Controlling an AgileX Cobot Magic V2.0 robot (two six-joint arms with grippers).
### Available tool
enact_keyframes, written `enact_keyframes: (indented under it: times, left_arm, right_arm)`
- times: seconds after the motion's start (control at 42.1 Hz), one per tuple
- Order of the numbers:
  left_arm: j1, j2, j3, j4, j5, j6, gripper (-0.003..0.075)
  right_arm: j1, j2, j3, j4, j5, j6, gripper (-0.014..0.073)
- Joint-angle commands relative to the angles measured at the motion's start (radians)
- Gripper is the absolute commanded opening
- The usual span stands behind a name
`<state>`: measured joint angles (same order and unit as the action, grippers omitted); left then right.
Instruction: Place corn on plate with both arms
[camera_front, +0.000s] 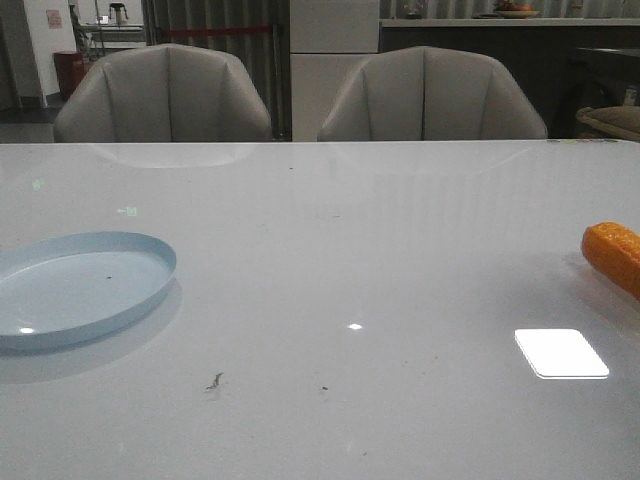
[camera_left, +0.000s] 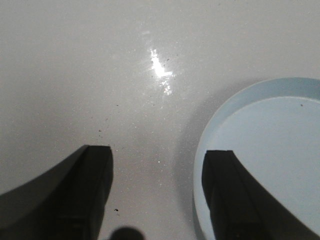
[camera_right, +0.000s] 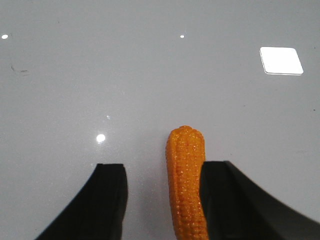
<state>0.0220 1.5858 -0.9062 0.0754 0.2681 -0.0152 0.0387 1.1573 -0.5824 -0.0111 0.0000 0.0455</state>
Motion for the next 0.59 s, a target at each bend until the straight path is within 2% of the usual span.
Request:
enact_keyframes:
  times: [0.0,0.238,0.571]
  left_arm:
    - [-0.006,0.045,-0.120,-0.007,0.061,-0.007,0.0451]
    - [-0.008,0.199,-0.280,-0.024,0.201,-0.007,0.0451]
    - [-0.080,0.286,-0.312,-0.028,0.208,-0.007,0.0451]
  right_arm:
    - [0.000,-0.016,-0.040,-0.009,-0.063,-0.001,0.0445]
    - [0.000,-0.016,-0.040,-0.009,-0.054,-0.001,0.0445]
    - [0.000,-0.016,-0.039,-0.009,-0.043,-0.001,0.0445]
